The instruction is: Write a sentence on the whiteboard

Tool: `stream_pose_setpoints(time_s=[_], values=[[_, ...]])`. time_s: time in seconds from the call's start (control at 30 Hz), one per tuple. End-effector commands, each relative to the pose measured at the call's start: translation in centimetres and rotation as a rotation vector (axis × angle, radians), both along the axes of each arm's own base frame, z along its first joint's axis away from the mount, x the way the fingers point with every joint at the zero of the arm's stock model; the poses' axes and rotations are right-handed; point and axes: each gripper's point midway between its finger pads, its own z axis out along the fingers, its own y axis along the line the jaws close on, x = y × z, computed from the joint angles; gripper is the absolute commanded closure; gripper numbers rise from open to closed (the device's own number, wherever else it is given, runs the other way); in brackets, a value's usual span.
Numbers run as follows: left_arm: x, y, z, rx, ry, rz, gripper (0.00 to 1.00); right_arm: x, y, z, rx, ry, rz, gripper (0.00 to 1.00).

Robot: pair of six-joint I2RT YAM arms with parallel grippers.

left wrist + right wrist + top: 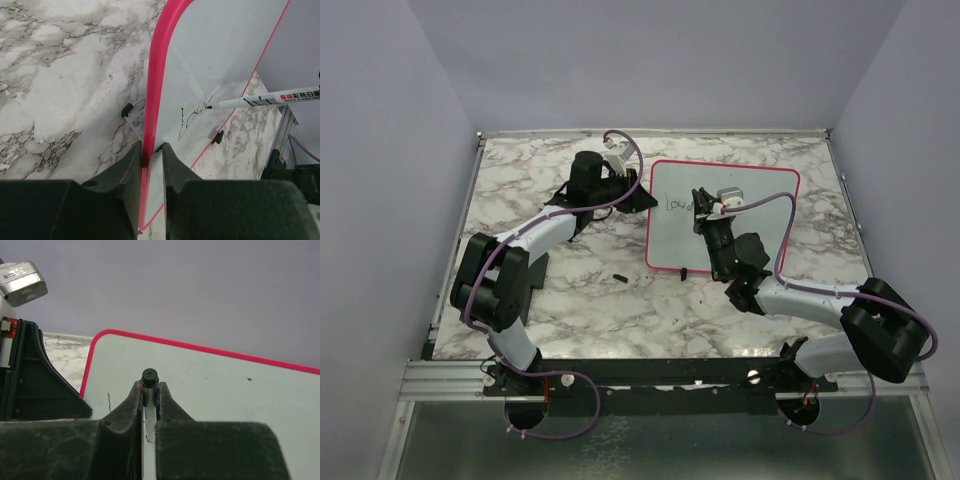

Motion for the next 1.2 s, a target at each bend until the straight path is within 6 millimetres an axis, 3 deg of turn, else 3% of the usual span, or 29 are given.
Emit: stream_pose_setpoints(time_s=[0.0, 0.53, 1.17], values=[[-0.1, 0.2, 1.1, -0.007, -0.031, 0.003, 0.92, -0.2, -1.0, -0.3, -0.017, 0.008, -0.038, 0.99], [-0.1, 0.2, 1.1, -0.006, -0.032, 0.003, 0.92, -0.2, -1.7, 0.5, -0.009, -0.014, -0.076, 0.99], [-0.1, 0.3, 1.1, -0.001, -0.032, 0.01, 0.91, -0.4, -1.0, 0.9, -0.011, -0.015, -0.026, 0.99]])
